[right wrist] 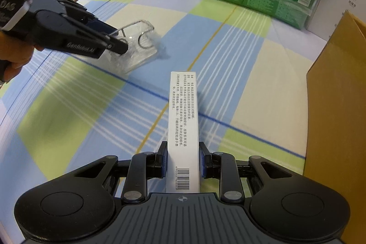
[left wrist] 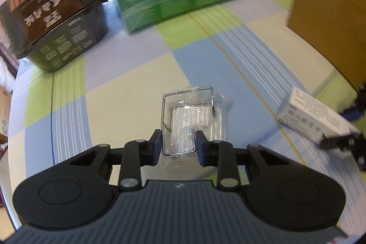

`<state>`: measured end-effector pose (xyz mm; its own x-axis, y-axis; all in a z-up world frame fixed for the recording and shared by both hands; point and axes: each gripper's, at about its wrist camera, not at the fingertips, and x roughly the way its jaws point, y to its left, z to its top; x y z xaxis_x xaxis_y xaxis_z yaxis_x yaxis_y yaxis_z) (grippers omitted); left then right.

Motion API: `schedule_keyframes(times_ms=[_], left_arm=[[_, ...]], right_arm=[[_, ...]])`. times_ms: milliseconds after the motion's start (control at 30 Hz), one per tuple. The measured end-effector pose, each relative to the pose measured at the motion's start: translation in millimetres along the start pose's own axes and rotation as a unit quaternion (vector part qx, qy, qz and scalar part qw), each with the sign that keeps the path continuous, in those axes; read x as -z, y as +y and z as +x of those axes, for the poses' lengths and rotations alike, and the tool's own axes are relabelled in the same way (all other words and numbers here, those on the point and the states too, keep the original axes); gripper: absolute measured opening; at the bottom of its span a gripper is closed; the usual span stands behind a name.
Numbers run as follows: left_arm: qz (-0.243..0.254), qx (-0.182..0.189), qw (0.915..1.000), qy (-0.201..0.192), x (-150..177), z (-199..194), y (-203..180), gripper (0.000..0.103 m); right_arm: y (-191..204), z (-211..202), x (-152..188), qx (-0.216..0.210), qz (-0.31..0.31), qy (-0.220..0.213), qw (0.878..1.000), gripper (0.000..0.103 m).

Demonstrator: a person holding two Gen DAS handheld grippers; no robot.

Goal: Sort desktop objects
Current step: 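Grasp the clear plastic tray with the left tool while the right tool grasps the white medicine box, then lift the plastic tray and white box and carry them over the cardboard box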

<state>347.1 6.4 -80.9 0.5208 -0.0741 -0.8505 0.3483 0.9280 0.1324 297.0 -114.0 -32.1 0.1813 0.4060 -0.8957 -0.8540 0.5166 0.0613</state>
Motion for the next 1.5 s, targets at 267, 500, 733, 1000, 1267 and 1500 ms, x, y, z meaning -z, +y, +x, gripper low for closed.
schedule_keyframes(times_ms=[267, 500, 733, 1000, 1267, 1500], left_arm=[[0.123, 0.030, 0.9917, 0.023, 28.6, -25.0, -51.2, 0.025], [0.225, 0.056, 0.9720, 0.039, 52.1, -51.3, -86.6, 0.025], [0.295, 0.071, 0.9511, 0.057, 77.0, -78.0, -122.3, 0.025], [0.330, 0.071, 0.9387, 0.070, 92.6, -104.2, -143.0, 0.025], [0.350, 0.058, 0.9324, 0.069, 87.3, -136.5, -152.0, 0.025], [0.368, 0.041, 0.9273, 0.051, 65.5, -175.2, -169.8, 0.025]], right_arm=[[7.5, -14.0, 19.1, -0.004, -0.063, 0.039, 0.997, 0.023], [24.3, -31.6, 44.7, -0.012, -0.154, 0.071, 0.985, 0.023], [41.3, -49.0, 73.6, 0.002, -0.218, 0.093, 0.971, 0.023], [51.3, -74.2, 88.9, -0.010, -0.292, 0.085, 0.953, 0.023], [57.3, -119.7, 90.5, -0.003, -0.304, 0.057, 0.951, 0.023], [54.2, -169.8, 85.0, 0.008, -0.297, 0.027, 0.954, 0.023]])
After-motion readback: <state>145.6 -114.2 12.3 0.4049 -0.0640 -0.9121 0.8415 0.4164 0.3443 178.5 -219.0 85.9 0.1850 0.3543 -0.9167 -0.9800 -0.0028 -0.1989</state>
